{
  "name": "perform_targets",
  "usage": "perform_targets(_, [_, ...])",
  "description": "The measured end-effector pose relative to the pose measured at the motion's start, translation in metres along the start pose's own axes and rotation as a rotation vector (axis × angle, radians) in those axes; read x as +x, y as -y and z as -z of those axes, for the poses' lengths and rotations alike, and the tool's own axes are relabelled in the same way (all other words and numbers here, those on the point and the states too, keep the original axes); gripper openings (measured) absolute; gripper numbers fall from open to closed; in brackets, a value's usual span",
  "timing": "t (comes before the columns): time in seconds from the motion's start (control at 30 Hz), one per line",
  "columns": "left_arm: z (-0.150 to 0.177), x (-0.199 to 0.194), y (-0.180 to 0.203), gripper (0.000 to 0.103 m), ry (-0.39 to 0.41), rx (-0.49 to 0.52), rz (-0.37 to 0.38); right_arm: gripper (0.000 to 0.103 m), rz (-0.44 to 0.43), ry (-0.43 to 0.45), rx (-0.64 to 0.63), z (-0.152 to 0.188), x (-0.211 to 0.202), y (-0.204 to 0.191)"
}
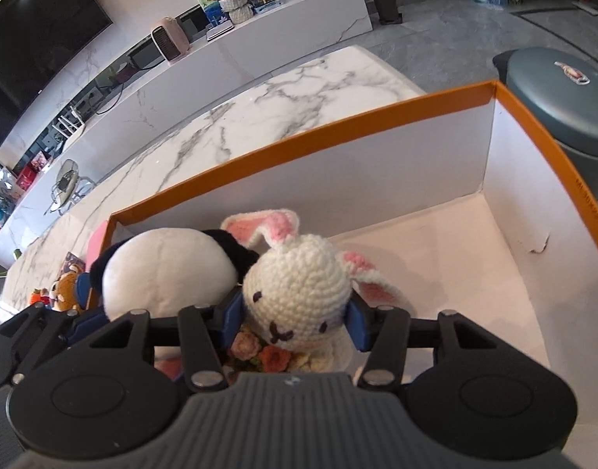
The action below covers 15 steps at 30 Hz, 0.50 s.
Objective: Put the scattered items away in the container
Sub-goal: 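Lower both plushes into the box and open both tools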
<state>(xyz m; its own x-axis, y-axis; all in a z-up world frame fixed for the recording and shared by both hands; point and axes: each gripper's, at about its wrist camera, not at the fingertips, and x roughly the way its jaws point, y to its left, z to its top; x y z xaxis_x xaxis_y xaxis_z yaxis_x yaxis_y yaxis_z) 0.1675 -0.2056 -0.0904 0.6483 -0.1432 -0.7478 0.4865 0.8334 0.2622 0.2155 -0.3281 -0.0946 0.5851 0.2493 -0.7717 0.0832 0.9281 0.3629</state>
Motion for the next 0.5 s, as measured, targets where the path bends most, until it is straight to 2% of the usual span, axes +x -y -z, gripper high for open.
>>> perform_targets(0.33, [0.0, 0.0, 0.004, 0.083, -0.008, 0.025, -0.035, 0.062, 0.046, -0.005, -0.038, 0.002, 0.004, -0.012])
perform_targets(0.5, [-0.001, 0.0, 0.004, 0.085, -0.003, 0.019, -0.038, 0.072, 0.069, -0.004, -0.022, 0.003, 0.002, -0.01])
